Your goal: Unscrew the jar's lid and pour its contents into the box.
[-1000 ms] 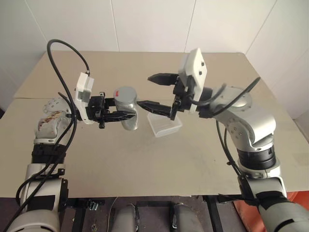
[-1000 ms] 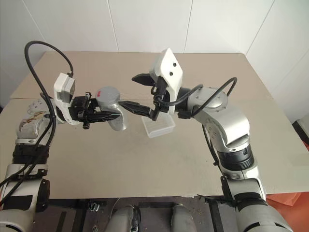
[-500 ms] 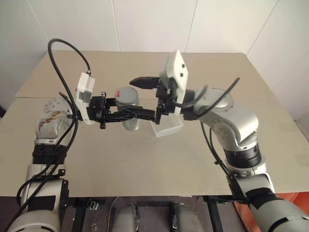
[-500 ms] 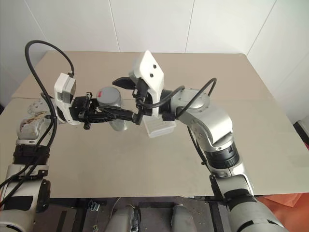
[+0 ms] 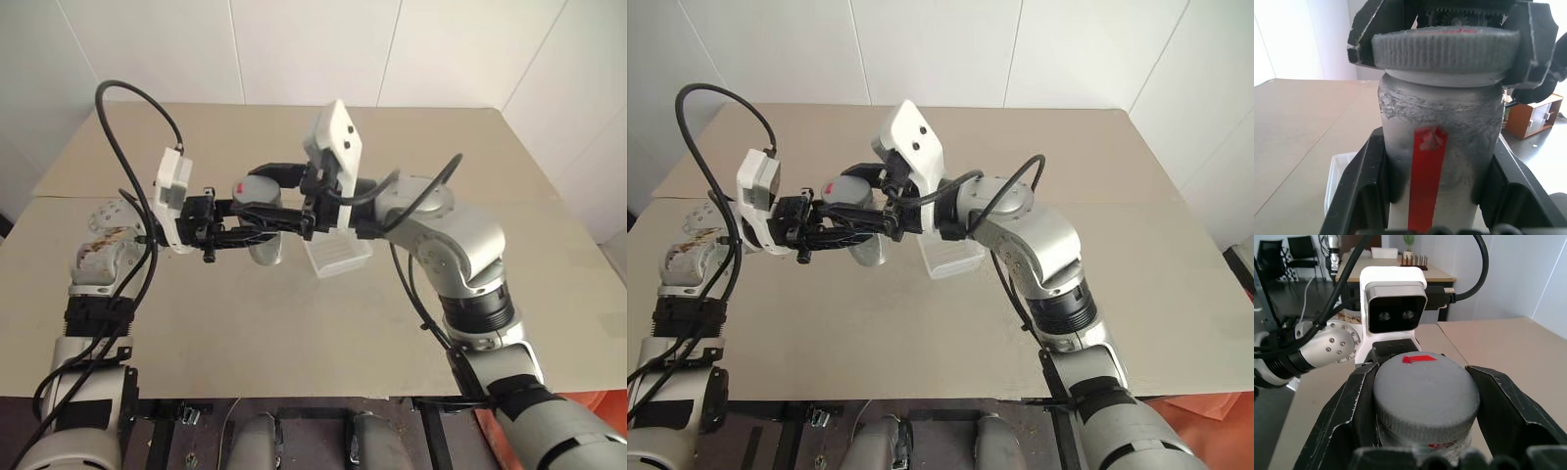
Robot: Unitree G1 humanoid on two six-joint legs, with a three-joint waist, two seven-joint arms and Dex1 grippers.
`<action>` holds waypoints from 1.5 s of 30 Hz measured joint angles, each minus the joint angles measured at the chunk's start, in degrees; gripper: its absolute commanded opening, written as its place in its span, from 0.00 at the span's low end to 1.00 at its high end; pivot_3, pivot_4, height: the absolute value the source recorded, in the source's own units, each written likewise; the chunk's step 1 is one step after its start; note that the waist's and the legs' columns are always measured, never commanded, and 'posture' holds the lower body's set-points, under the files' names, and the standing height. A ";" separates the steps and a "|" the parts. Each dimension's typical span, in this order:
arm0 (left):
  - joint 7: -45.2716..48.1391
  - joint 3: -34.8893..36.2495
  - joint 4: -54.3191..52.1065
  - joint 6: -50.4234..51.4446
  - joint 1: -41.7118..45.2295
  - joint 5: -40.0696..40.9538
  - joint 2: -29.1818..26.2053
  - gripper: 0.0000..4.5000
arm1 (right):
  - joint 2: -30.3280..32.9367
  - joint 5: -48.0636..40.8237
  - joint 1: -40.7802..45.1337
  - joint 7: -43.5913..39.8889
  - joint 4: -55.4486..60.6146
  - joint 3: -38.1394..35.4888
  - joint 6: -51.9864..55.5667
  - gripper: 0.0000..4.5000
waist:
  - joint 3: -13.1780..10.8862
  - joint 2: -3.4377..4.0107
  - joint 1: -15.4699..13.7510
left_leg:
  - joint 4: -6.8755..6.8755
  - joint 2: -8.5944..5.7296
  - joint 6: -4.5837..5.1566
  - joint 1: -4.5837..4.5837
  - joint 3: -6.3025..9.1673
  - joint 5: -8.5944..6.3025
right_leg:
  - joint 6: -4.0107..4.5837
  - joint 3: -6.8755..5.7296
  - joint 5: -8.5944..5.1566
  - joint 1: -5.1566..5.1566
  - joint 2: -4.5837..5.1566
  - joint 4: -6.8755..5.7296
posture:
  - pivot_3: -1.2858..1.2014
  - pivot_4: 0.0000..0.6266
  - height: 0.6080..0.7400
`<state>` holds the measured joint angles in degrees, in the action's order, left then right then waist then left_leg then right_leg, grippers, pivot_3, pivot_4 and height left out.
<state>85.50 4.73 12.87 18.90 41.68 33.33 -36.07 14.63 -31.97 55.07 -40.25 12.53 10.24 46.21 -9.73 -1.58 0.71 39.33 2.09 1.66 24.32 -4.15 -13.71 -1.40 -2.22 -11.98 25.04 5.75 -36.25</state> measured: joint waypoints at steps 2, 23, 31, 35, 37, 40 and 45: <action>0.08 0.02 -0.44 -0.01 -0.08 0.12 -0.02 0.42 | -1.41 -4.09 0.47 1.94 0.00 -4.00 2.89 0.61 | 0.00 0.00 0.02 | 0.00 0.00 0.00 0.00 0.00 0.00 | 0.00 0.00 0.00 0.00 0.00 -0.02 | 0.52 0.24 1.00; -26.43 -1.51 9.34 -14.11 4.40 -15.35 10.33 0.42 | 13.67 19.45 -36.08 21.51 -4.12 -10.54 -5.94 0.98 | 0.06 -0.08 0.26 | 0.02 -0.12 0.01 -0.15 -0.09 0.01 | -0.02 0.15 0.03 -0.03 0.09 0.15 | 0.52 0.24 1.00; -46.23 -11.98 19.63 -43.45 7.56 -41.89 8.07 0.42 | 17.60 10.28 -34.29 14.83 4.67 -16.57 2.70 0.99 | 0.05 -0.09 -0.81 | 0.06 -0.16 0.03 -0.10 -0.06 0.00 | -0.02 0.11 0.08 -0.05 0.11 0.21 | 0.52 0.24 1.00; -71.11 -23.89 28.23 -59.58 16.81 -68.59 3.82 0.42 | 22.15 -2.65 -25.79 8.01 10.56 -20.63 14.51 0.99 | 0.05 -0.10 -1.38 | 0.12 -0.13 0.04 -0.06 -0.04 -0.01 | -0.03 0.04 0.13 -0.07 0.11 0.26 | 0.52 0.24 1.00; -87.73 -32.70 30.57 -61.25 23.85 -83.81 1.97 0.42 | 24.71 -7.16 -22.65 4.32 11.58 -19.85 18.67 0.99 | 0.04 -0.11 -1.70 | 0.17 -0.15 0.09 0.00 0.00 -0.04 | -0.05 -0.02 0.13 -0.11 0.13 0.28 | 0.52 0.24 1.00; -111.54 -47.88 34.54 -57.89 34.24 -106.16 1.21 0.42 | 27.55 -11.11 -19.76 -0.29 11.36 -17.73 21.49 0.99 | 0.05 -0.10 -2.15 | 0.32 -0.20 0.28 0.08 -0.08 -0.16 | -0.18 -0.04 0.14 -0.14 0.23 0.25 | 0.52 0.24 1.00; -125.69 -60.55 42.82 -50.62 38.64 -120.27 6.95 0.42 | 28.98 -12.44 -17.04 -2.82 10.37 -16.90 21.69 0.99 | 0.05 -0.10 -2.09 | 0.49 -0.22 0.40 0.43 -0.21 -0.23 | -0.31 -0.04 0.15 0.12 0.32 0.09 | 0.52 0.24 1.00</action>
<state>-40.19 -55.83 55.68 -31.72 80.32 -86.94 -29.11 43.61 -44.41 38.02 -43.06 22.90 -6.66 67.89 -9.68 -1.68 -1.38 39.83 1.87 2.06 24.75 -4.36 -13.94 -1.71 -2.27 -11.83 25.16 6.07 -36.17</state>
